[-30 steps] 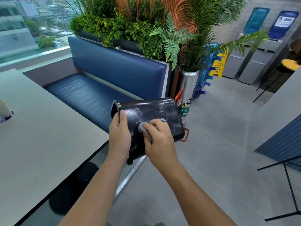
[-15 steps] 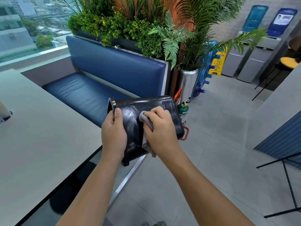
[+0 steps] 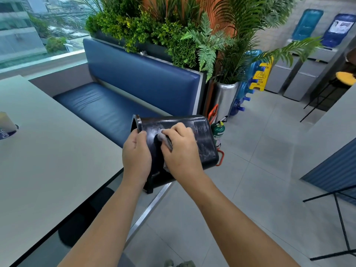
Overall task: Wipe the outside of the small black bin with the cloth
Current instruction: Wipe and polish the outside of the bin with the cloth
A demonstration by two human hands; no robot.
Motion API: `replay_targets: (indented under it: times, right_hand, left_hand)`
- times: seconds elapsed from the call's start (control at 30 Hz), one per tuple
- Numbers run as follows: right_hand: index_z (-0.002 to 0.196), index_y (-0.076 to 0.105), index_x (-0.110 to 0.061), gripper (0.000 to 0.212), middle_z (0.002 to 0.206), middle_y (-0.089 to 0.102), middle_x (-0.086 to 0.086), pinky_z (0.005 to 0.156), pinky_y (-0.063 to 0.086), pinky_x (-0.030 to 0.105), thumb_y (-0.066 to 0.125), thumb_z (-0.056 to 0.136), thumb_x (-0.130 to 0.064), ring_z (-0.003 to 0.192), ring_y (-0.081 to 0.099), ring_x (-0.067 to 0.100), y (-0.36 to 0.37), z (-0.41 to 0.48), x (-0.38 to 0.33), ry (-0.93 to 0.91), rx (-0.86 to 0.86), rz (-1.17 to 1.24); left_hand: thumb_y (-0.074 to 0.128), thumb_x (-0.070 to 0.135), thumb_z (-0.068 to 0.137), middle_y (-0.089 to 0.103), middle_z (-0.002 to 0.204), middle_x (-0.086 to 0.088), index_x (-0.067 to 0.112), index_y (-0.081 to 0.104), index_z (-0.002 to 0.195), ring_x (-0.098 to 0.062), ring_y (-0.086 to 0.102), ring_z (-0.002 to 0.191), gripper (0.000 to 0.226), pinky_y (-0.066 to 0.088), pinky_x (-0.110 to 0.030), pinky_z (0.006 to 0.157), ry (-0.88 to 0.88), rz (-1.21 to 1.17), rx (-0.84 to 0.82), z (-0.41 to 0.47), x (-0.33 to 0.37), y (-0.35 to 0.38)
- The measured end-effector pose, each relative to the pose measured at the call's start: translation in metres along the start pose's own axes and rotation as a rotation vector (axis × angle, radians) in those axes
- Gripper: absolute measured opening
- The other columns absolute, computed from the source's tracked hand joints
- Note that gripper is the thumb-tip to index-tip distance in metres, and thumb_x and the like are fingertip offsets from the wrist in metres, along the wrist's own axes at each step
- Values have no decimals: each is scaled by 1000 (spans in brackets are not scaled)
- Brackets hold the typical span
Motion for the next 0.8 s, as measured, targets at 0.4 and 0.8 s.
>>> replay_targets:
  times: [0.4,0.8]
  right_hand:
    - [103,74,-11,10,100,60,3,82,46,39,68,95,-12,92,51,25,4,3,-3,11,86,14]
    - [108,74,-8,12,94,50,-2,74,46,20,66,100,-12,78,51,12,-21,-15,48,105,208,-34]
  left_hand:
    - [47,35,114,59,70,8,24,60,80,-2,54,63,38,41,-18,59,174,198,-9,7,0,-2]
    - [44,39,113,68,92,-20,4,64,98,-32,61,86,43,52,-49,79,147,215,72,8,-1,-30]
Point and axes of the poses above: each hand's wrist, its own z-axis towards the middle knuckle, its own y-axis out of the palm, x = y × z, the point moved 1 cm from there along z, towards the middle knuckle
